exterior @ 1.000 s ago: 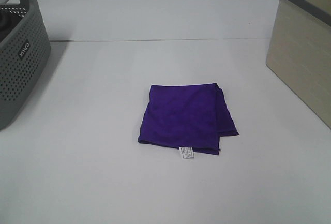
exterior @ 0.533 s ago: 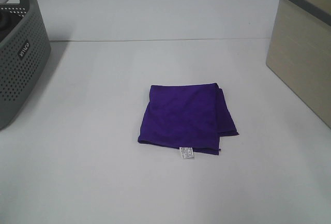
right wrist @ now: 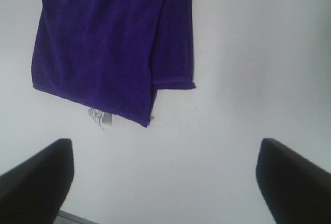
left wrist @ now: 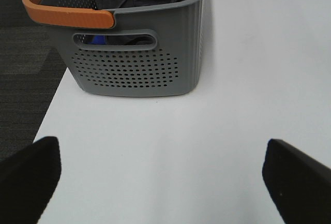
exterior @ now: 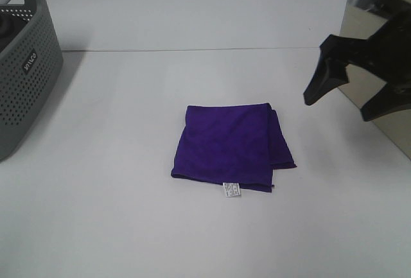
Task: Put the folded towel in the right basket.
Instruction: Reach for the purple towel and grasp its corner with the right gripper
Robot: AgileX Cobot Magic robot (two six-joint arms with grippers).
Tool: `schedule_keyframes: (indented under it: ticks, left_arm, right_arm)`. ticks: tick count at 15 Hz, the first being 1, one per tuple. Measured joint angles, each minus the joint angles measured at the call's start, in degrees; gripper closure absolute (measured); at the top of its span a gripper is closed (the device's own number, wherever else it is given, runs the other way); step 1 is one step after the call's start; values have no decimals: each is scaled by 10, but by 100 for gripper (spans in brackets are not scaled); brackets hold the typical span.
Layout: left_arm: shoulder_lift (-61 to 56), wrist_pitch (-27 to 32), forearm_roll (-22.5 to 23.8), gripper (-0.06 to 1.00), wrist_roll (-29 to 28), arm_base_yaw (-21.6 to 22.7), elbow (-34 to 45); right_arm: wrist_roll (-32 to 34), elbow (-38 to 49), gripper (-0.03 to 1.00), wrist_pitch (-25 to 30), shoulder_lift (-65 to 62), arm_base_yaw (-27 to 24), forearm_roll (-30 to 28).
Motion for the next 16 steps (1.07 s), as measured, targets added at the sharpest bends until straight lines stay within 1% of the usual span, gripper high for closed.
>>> schedule_keyframes:
  ticks: [2, 3, 5, 6, 11, 16]
  left_arm:
    - [0, 0, 0, -5, 0, 0, 0]
    - [0, 0, 0, -5, 0, 0, 0]
    - [0, 0, 0, -5, 0, 0, 0]
    - [0, 0, 0, -5, 0, 0, 0]
    - [0, 0, 0, -5, 0, 0, 0]
    - [0, 0, 0, -5, 0, 0, 0]
  right_arm:
    - [-45, -50, 5, -1, 99, 0, 52]
    - [-56, -73, 5, -8, 135, 0, 65]
    - [-60, -119, 5, -35, 222, 0, 73]
    - [-60, -124, 5, -42, 244, 0, 74]
    - [-63, -147, 5, -72, 289, 0, 74]
    - [-64, -155, 8, -73, 299, 0, 84]
